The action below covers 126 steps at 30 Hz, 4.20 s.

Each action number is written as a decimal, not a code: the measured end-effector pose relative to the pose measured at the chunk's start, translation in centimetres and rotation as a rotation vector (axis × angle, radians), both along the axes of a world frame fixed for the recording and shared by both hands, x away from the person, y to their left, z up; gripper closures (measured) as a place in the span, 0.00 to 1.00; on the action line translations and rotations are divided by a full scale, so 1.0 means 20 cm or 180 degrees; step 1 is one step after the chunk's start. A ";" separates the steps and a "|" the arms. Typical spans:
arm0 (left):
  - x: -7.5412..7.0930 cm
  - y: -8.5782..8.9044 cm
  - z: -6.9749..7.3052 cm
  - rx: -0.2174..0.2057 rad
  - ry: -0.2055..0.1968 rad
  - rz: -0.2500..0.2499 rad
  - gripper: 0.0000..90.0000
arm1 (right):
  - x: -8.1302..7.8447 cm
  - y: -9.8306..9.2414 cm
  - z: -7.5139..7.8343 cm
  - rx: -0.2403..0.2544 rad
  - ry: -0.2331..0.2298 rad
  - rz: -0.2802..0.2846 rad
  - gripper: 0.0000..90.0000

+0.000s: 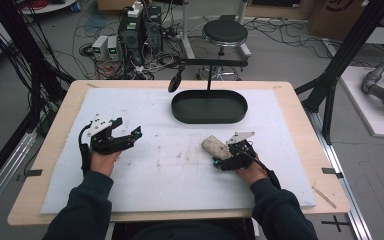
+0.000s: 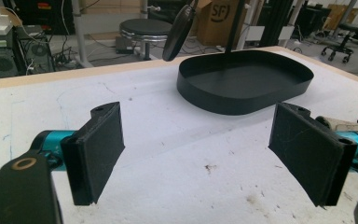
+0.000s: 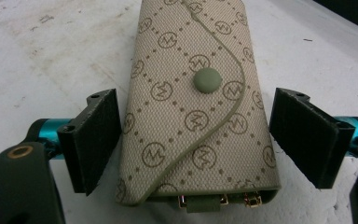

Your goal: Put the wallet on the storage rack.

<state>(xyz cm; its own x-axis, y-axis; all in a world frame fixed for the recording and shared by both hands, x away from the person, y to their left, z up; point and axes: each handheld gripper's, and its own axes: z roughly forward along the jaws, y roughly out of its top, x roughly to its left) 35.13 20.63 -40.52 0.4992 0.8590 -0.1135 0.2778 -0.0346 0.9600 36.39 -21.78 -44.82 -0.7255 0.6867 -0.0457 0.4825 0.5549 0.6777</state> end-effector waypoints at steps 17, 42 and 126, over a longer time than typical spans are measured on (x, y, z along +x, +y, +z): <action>0.00 0.00 -0.01 0.0038 0.0024 0.0003 0.20 | 0.01 -0.05 0.05 0.0171 0.0085 -0.0036 0.42; 0.00 -0.01 -0.01 0.0041 0.0024 -0.0019 0.20 | 0.44 -0.05 0.29 0.0297 -0.0371 -0.0494 0.43; -0.02 -0.03 0.02 0.0037 -0.0123 -0.0054 0.21 | -0.13 -0.50 0.27 0.0546 -0.0913 -0.0742 0.23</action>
